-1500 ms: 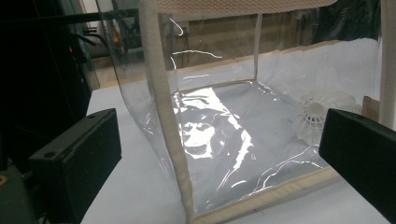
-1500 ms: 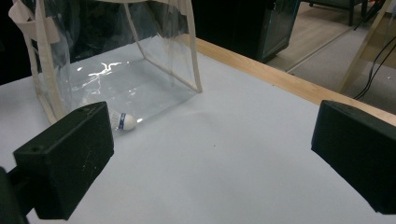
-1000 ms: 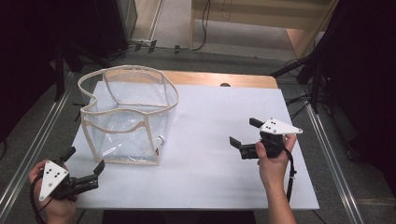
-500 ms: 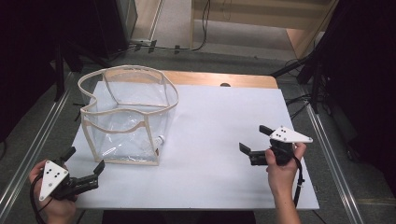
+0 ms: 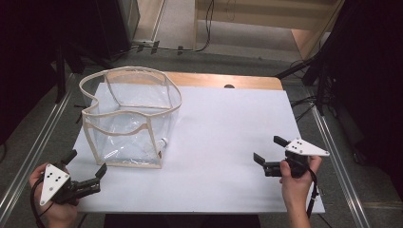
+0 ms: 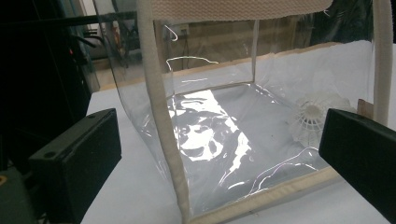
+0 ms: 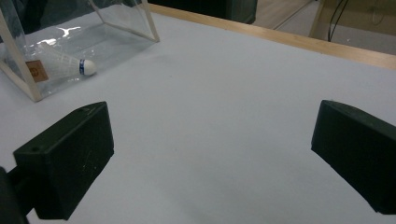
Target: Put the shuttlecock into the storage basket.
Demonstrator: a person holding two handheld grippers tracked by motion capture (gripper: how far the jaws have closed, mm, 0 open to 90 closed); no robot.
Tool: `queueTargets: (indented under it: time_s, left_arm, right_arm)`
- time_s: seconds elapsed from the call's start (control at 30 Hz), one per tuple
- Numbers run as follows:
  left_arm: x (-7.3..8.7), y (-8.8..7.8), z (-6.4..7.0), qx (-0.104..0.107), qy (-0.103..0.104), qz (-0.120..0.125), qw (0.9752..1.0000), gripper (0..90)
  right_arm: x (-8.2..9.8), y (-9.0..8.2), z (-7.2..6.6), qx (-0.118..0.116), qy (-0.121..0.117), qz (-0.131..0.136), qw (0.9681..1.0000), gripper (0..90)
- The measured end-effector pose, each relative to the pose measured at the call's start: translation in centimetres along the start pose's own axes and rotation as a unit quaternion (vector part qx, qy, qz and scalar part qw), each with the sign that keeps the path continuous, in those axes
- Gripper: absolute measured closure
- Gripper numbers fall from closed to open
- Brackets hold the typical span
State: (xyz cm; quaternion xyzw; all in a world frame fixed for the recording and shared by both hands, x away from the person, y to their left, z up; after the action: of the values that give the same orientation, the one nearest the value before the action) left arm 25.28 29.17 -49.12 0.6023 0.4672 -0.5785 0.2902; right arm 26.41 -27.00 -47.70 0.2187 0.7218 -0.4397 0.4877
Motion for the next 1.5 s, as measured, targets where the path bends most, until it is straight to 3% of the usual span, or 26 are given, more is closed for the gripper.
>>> queueTargets:
  time_s: [0.47,0.67,1.1,1.5]
  left_arm:
    - [0.1,0.0,-0.1,-0.001,0.000,-0.001,1.0000,0.0]
    - [0.1,0.0,-0.1,0.001,0.002,-0.002,1.0000,0.0]
    - [0.3,0.1,-0.1,0.001,0.001,-0.006,1.0000,0.0]
    - [0.6,0.3,-0.1,0.006,-0.003,-0.011,0.9999,0.0]
  right_arm:
    - [3.0,-1.5,2.2,0.023,0.015,-0.010,0.9996,0.0]
    - [4.5,-2.3,3.5,0.031,0.035,-0.004,0.9989,0.0]
    - [5.7,-3.6,4.7,0.037,0.058,0.013,0.9976,0.0]
    - [6.1,-4.6,5.6,0.053,0.055,0.022,0.9968,0.0]
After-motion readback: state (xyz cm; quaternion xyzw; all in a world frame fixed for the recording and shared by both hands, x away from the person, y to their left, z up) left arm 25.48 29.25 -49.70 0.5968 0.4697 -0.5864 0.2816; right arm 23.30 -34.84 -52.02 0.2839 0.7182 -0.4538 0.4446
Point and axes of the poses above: each handheld gripper's, and its own axes: y roughly forward along the jaws, x roughly out of its underside, z roughly to its right, the point moved 5 cm from there along y, roughly forward along the jaws, and after that the axes turned 3 degrees about y, right-handed, at the moved point
